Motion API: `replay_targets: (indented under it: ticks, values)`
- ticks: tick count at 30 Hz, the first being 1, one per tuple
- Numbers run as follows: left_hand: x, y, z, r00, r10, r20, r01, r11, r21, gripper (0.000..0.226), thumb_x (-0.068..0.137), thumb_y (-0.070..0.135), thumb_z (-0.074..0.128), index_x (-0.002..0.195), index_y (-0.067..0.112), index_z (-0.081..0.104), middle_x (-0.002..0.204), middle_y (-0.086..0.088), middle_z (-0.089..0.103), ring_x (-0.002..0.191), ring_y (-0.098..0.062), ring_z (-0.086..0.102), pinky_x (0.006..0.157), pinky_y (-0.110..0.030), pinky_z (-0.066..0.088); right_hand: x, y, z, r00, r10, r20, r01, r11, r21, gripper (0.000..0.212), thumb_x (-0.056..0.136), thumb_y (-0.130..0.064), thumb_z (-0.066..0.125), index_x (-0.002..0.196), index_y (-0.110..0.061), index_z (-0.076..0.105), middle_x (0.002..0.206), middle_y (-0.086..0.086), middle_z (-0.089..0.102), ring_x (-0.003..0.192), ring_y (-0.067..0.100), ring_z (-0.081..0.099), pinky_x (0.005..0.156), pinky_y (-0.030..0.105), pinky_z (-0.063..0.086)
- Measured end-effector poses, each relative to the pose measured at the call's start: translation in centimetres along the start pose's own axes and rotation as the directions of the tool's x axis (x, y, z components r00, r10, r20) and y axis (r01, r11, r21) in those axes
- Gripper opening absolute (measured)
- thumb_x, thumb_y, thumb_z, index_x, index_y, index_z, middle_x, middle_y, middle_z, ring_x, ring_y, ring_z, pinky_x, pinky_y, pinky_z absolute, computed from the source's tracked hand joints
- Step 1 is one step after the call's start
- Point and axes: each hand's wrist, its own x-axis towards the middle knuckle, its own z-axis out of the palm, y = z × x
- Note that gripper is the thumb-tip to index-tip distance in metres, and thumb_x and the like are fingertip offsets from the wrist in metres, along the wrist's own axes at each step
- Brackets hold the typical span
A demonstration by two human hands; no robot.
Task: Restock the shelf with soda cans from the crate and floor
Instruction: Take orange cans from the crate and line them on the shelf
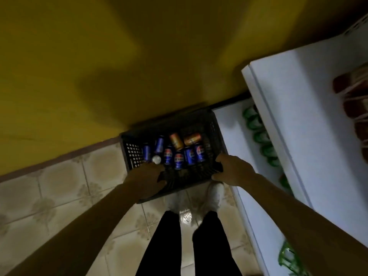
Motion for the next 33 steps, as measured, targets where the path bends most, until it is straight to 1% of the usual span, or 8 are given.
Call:
replay_targets:
  ticks: [3,7,13,17,21,27,30,33]
  values:
    - [6.4,-0.5,4.0,1.000,-0.007,-0.003,0.007,0.985,-0.171,0.047,0.096,0.033,0.052,0.139,0.016,0.043,0.139,-0.007,0.048,0.124,-0.025,0.049,0.096,-0.028,0.041,8.0,1.8,2.6,1.000,0.010,0.024,-0.012,0.997,0.080,0.054,0.089,-0.041,0.062,0.134,-0.017,0.043,0.133,0.010,0.051,0.118,0.027,0.052,0.089,0.032,0.043]
    - [17.3,-2.1,10.0,0.996,-0.061,-0.061,0.041,0.958,-0.285,0.045,0.094,0.034,0.056,0.135,0.018,0.047,0.127,-0.006,0.057,0.114,-0.025,0.056,0.090,-0.033,0.048,19.4,3.7,6.9,0.998,0.058,-0.034,-0.049,0.972,0.230,0.051,0.090,-0.037,0.063,0.131,-0.012,0.048,0.130,0.011,0.055,0.118,0.028,0.053,0.085,0.028,0.039]
    - [37.7,-4.0,16.9,0.969,-0.062,-0.239,-0.006,0.962,-0.273,0.063,0.092,0.034,0.057,0.146,0.019,0.029,0.141,-0.013,0.042,0.128,-0.032,0.041,0.096,-0.044,0.044,38.0,6.6,13.3,0.961,0.227,-0.158,-0.093,0.804,0.587,0.051,0.092,-0.039,0.059,0.133,-0.010,0.047,0.125,0.008,0.056,0.114,0.029,0.055,0.083,0.031,0.043]
    - [48.9,-3.4,19.4,0.938,-0.055,-0.343,-0.006,0.985,-0.173,0.068,0.090,0.039,0.059,0.145,0.015,0.027,0.144,-0.013,0.036,0.131,-0.033,0.035,0.100,-0.046,0.039,47.2,8.2,16.4,0.916,0.306,-0.260,-0.053,0.734,0.677,0.058,0.095,-0.049,0.047,0.143,-0.016,0.040,0.141,0.011,0.047,0.128,0.033,0.047,0.101,0.039,0.041]
    - [54.6,-3.2,20.3,0.935,-0.060,-0.348,0.043,0.998,-0.054,0.082,0.087,0.040,0.063,0.150,0.016,0.017,0.150,-0.016,0.031,0.133,-0.038,0.034,0.105,-0.050,0.035,51.4,8.4,18.1,0.922,0.346,-0.174,-0.075,0.599,0.797,0.049,0.099,-0.038,0.044,0.142,-0.014,0.042,0.138,0.011,0.050,0.121,0.028,0.052,0.084,0.029,0.041]
    - [50.0,-3.0,18.3,0.905,0.012,-0.426,-0.084,0.985,-0.149,0.083,0.080,0.035,0.072,0.147,0.015,0.027,0.142,-0.016,0.040,0.124,-0.040,0.042,0.096,-0.044,0.040,45.5,7.0,16.3,0.911,0.360,-0.202,-0.028,0.543,0.839,0.050,0.095,-0.043,0.050,0.135,-0.013,0.050,0.130,0.009,0.055,0.114,0.029,0.056,0.087,0.032,0.046]
    - [42.1,-2.1,15.3,0.904,-0.027,-0.426,-0.123,0.939,-0.320,0.083,0.075,0.031,0.077,0.144,0.019,0.034,0.135,-0.013,0.048,0.119,-0.034,0.047,0.090,-0.038,0.041,37.6,5.3,15.0,0.908,0.383,-0.171,0.034,0.340,0.940,0.048,0.092,-0.042,0.056,0.132,-0.016,0.050,0.125,0.006,0.057,0.105,0.024,0.058,0.079,0.031,0.047]
    - [32.0,-0.6,12.2,0.949,-0.167,-0.267,-0.054,0.750,-0.660,0.082,0.064,0.036,0.083,0.135,0.027,0.043,0.117,-0.004,0.061,0.103,-0.026,0.060,0.080,-0.035,0.049,27.7,3.4,13.9,0.922,0.347,0.170,-0.132,-0.131,0.983,0.039,0.093,-0.045,0.053,0.119,-0.015,0.055,0.106,0.006,0.065,0.092,0.020,0.062,0.072,0.030,0.048]
